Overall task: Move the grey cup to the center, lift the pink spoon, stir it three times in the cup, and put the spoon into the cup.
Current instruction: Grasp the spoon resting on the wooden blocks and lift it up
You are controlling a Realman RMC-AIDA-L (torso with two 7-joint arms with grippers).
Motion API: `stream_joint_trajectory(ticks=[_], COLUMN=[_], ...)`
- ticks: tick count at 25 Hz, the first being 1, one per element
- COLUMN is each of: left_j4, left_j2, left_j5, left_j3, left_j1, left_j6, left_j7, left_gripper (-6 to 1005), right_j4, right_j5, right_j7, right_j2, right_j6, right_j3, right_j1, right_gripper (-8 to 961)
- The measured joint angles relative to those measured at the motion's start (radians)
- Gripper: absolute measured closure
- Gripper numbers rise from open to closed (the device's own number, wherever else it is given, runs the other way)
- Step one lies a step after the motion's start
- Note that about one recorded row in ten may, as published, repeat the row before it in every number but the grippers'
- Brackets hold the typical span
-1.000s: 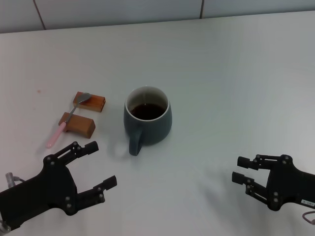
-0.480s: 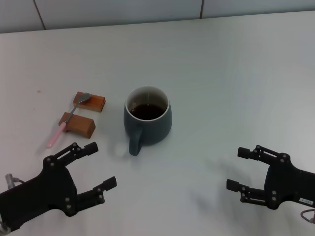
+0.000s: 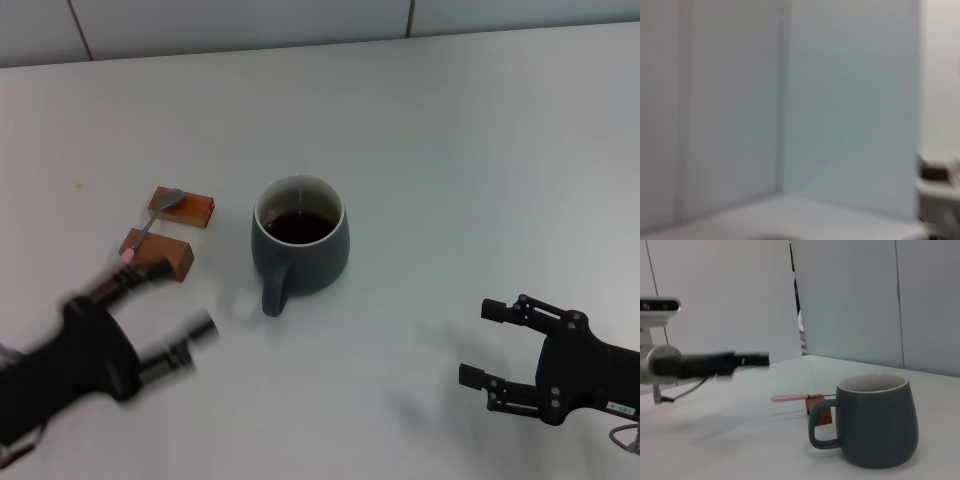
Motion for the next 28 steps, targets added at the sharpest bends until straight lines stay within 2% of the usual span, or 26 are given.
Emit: stream_joint_trajectory(ticks=[3, 4, 6, 7, 9, 12, 13, 18, 19, 20, 28], left_j4=[-0.076, -0.076, -0.154, -0.154, -0.171, -0.166, -0.162, -0.160, -0.159, -0.144, -0.076], left_j2=[0.002, 0.002, 0.001, 0.001, 0.002, 0.004, 0.004, 0.004, 0.005, 0.007, 0.005], left_j5=[-0.064, -0.064, -0.097, -0.097, -0.101, -0.101, -0.101, -0.101, -0.099, -0.085, -0.066], left_j3=[-0.130, -0.130, -0.312, -0.312, -0.411, -0.455, -0.473, -0.479, -0.478, -0.447, -0.282], left_j1=[0.020, 0.020, 0.057, 0.057, 0.082, 0.097, 0.108, 0.114, 0.120, 0.132, 0.146], left_j6=[0.030, 0.030, 0.063, 0.063, 0.056, 0.038, 0.025, 0.012, -0.016, -0.088, -0.201], left_j7=[-0.080, -0.080, -0.219, -0.219, -0.395, -0.562, -0.679, -0.763, -0.852, -1.011, -1.231], left_gripper=[192, 193, 193, 193, 193, 194, 194, 195, 195, 195, 196], right_j4=[0.004, 0.005, 0.008, 0.009, 0.010, 0.008, 0.008, 0.004, 0.004, 0.004, 0.006], right_j5=[0.000, 0.000, 0.000, 0.000, 0.000, 0.000, 0.000, 0.000, 0.000, 0.000, -0.006], right_j7=[0.000, 0.000, 0.000, 0.000, 0.000, 0.000, 0.000, 0.000, 0.000, 0.000, -0.009], right_j2=[0.000, 0.000, 0.000, 0.000, 0.000, -0.001, -0.001, -0.002, -0.003, -0.003, -0.003], right_j6=[0.004, 0.005, 0.009, 0.011, 0.014, 0.014, 0.015, 0.017, 0.018, 0.019, 0.043], right_j3=[0.001, 0.001, 0.000, 0.000, 0.001, 0.004, 0.005, 0.002, 0.002, 0.002, 0.000], right_j1=[0.003, 0.004, 0.007, 0.009, 0.009, 0.014, 0.016, 0.024, 0.025, 0.028, 0.043], right_gripper=[128, 128, 127, 127, 127, 127, 127, 127, 127, 127, 128])
